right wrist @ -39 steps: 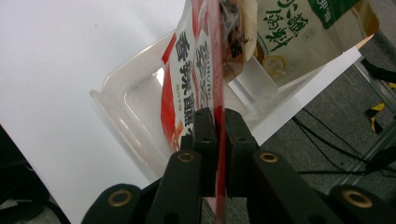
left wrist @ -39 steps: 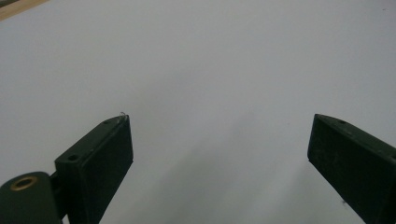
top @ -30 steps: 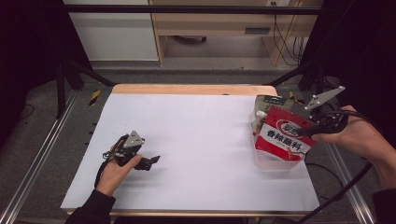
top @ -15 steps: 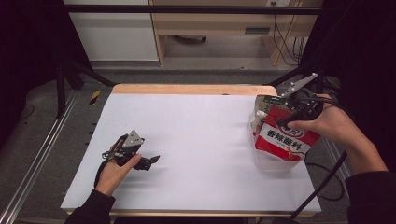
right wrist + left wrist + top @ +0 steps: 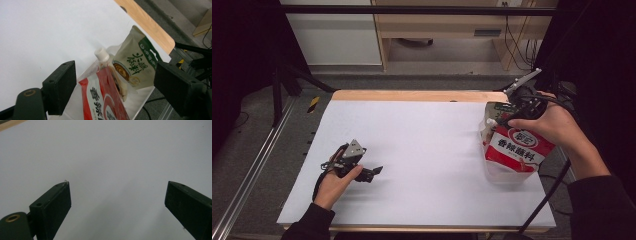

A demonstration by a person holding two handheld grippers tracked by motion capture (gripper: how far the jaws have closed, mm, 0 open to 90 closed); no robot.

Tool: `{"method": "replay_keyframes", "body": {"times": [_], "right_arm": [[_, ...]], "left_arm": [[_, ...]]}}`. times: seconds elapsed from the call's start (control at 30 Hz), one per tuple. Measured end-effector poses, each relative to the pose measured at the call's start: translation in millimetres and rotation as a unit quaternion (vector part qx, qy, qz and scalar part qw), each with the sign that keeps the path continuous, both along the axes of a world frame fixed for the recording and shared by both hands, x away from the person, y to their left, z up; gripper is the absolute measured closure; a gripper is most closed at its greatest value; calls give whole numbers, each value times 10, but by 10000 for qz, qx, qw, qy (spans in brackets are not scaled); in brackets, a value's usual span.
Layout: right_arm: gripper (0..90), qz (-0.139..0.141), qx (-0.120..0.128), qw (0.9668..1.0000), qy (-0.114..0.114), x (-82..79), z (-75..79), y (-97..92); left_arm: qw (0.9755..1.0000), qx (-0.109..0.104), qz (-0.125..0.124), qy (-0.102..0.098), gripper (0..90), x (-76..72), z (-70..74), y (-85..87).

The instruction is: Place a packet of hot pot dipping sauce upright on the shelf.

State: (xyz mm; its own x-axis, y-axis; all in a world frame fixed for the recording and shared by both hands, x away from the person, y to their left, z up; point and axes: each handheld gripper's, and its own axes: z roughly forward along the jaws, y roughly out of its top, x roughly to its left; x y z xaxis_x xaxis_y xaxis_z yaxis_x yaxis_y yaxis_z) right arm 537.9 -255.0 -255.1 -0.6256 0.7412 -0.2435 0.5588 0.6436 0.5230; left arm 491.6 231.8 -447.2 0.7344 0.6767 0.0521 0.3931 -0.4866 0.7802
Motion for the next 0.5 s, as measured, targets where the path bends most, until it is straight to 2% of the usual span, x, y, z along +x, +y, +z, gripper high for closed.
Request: {"method": "replay_keyframes", "body": {"times": [0.23,0.33,0.37,0.5], "right_arm": [[178,-174,54,9994,-297,-32,156,181],[170,-236,161,9982,-534,-50,242,313],[170,-236,161,9982,-534,-50,242,313],[169,-270,307,9962,-775,-56,326,471]], "left_arm": [[10000,-5,-1,3,68,3,0,1],[10000,-12,-3,10,69,7,-2,2],[10000,-13,-7,19,69,9,-5,3],[10000,14,4,47,69,26,-22,7]]}}
